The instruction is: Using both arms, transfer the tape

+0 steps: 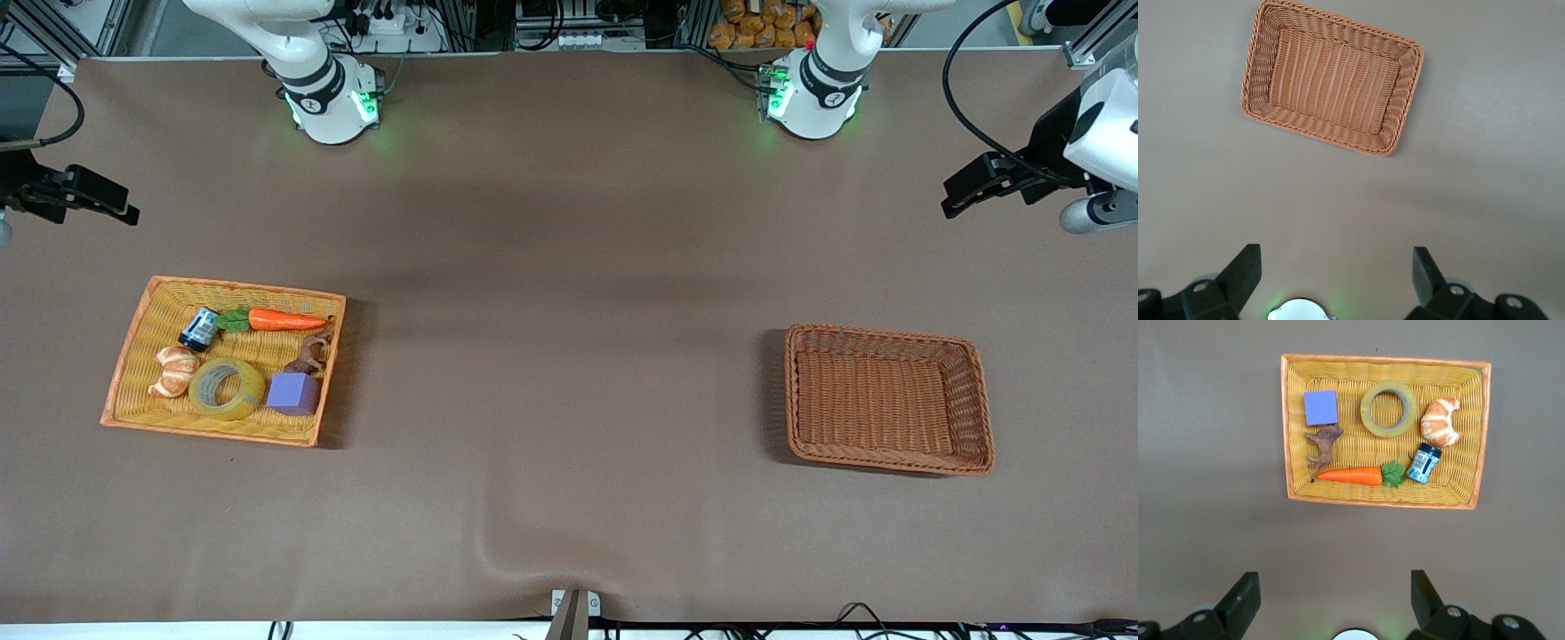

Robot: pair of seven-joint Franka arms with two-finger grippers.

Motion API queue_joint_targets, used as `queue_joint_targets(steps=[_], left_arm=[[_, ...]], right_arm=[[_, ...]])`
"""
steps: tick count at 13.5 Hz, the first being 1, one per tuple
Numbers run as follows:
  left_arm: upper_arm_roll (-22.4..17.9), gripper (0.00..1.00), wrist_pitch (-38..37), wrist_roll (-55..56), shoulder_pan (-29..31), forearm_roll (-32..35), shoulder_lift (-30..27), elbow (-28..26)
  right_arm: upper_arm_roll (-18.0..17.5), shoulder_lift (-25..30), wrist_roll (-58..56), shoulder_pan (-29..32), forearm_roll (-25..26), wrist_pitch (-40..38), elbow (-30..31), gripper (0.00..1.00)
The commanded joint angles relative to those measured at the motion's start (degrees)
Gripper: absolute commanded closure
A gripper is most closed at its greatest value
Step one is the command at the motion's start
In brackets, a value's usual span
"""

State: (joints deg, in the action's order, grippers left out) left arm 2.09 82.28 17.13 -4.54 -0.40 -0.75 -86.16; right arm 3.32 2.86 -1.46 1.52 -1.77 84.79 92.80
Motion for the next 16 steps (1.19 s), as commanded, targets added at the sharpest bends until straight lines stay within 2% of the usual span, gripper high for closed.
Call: queue_joint_targets(steps=[1, 9, 16], left_arm=[[0.71, 0.0, -0.71, 0.09, -0.56, 0.93, -0.74, 0.03], [1.33, 0.0, -0.1, 0.45, -0.21, 0.84, 0.05, -0.15], [1.42, 0.0, 4.46, -0.25, 0.49, 0.93, -0.65, -2.08]], right_arm=[[0.19, 0.66, 1.19, -0.64, 0.63, -0.33, -1.12, 0.0], [0.37, 0.57, 1.19, -0.29, 0.63, -0.33, -2.44, 0.0], [0.37, 0.4, 1.19, -0.38, 0.63, 0.29, -2.71, 0.0]])
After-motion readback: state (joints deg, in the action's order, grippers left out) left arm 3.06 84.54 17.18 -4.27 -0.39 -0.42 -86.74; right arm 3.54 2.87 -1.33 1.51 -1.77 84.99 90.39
